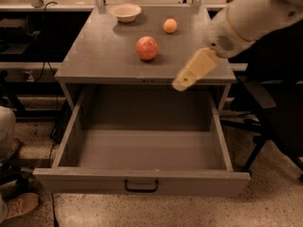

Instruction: Place apple into top drawer

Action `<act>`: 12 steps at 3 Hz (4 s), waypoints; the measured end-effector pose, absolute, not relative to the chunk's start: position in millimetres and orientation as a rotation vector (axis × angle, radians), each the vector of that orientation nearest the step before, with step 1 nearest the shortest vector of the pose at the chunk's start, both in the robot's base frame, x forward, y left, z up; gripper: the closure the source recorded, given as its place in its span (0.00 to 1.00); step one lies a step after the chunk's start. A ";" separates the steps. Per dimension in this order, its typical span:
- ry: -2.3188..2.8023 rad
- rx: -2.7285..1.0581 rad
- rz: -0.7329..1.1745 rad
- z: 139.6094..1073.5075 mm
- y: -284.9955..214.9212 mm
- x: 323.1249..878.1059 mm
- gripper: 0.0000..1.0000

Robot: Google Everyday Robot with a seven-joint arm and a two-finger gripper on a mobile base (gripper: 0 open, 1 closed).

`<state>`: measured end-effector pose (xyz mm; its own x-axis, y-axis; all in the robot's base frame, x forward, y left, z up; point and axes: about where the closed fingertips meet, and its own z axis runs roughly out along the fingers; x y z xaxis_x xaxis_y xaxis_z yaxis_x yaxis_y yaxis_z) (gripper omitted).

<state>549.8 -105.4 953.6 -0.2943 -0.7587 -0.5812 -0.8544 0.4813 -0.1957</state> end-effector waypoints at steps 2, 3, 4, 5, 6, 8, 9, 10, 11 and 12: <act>2.060 -1.162 0.322 942.2 -59.2 601.0 0.00; 2.034 -1.106 0.304 933.3 -61.4 622.4 0.00; 1.989 -0.986 0.285 911.4 -60.6 671.0 0.00; 1.938 -0.892 0.298 896.8 -45.2 717.1 0.00; 1.917 -0.840 0.315 879.9 -26.1 755.3 0.00; 1.885 -0.826 0.382 866.9 10.7 790.1 0.15; 1.870 -0.816 0.404 867.5 16.9 791.4 0.37; 1.865 -0.800 0.411 871.9 11.8 781.1 0.61; 1.873 -0.762 0.386 883.7 -11.7 756.5 0.83; 1.978 -0.727 0.325 900.2 -59.3 697.1 1.00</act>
Offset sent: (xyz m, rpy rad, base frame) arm 0.0407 0.0404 -0.0129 0.1365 -0.0068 -0.0447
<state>697.1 -59.3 900.2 -0.3544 -0.3553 -0.8649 -0.6134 0.7865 -0.0717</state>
